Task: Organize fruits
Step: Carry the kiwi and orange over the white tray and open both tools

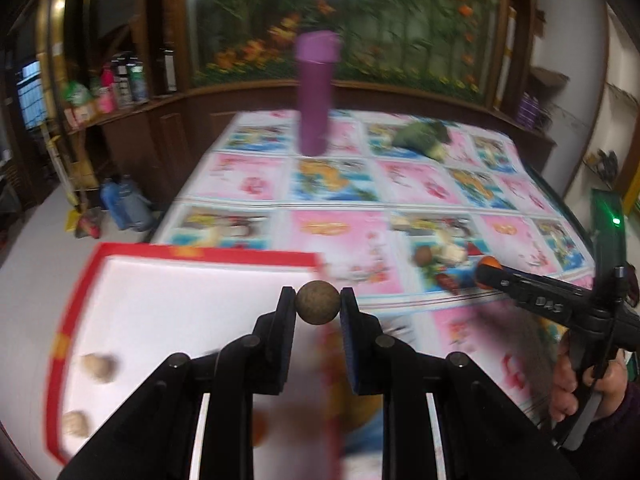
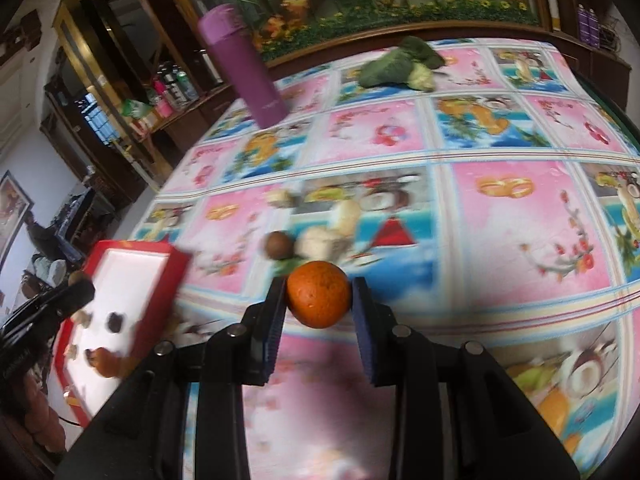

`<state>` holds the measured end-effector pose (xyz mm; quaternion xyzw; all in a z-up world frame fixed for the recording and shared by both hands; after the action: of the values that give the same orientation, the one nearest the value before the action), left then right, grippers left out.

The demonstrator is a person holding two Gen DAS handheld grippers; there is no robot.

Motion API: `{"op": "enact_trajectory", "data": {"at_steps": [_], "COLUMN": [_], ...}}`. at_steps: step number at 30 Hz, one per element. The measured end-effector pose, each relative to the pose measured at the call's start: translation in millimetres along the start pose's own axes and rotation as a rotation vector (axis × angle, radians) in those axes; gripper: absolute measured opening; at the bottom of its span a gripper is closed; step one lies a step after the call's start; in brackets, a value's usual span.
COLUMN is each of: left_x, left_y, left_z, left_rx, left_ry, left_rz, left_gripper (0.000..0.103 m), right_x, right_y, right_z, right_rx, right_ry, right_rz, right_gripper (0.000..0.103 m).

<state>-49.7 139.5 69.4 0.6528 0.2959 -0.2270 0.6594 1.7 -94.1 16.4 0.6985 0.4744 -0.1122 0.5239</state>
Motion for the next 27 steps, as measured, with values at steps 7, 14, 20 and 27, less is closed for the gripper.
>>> {"op": "enact_trajectory", "data": {"at_steps": [7, 14, 20, 27], "left_x": [-26, -38, -32, -23], "left_y": [-30, -58, -74, -82], "left_z": [-89, -132, -142, -147], "left_rx": [-0.103, -0.161, -0.169, -0.162], "left_ry": [0.137, 0.182, 0.177, 0.194], "left_rz": [-0.011, -0.014, -0.039, -0.072], "left_gripper": [0.021, 0.021, 0.021, 0.021], "right_x": [5, 17, 26, 43], "right_y": [-19, -37, -79, -114], "right_z": [-98, -174, -225, -246], "right_rx": [-0.130, -0.255, -0.360, -0.426], "right_ry": [0.146, 0.220, 0.279, 0.261], "right_rz": [-0.009, -0.071, -0.165, -0.251], "right_gripper": [0.035, 0.035, 0.035, 0.035]}}
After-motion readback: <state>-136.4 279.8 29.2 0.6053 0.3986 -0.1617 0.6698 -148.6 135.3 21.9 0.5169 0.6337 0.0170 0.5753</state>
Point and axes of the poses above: each gripper's, at about its wrist camera, not at the fingertips, and x roughly the way its jaws point, z to its right, y to its top, the point moved 3 cm from there along x, roughly the way its jaws point, and after that the axes turned 4 degrees about y, right-handed, at the moved point
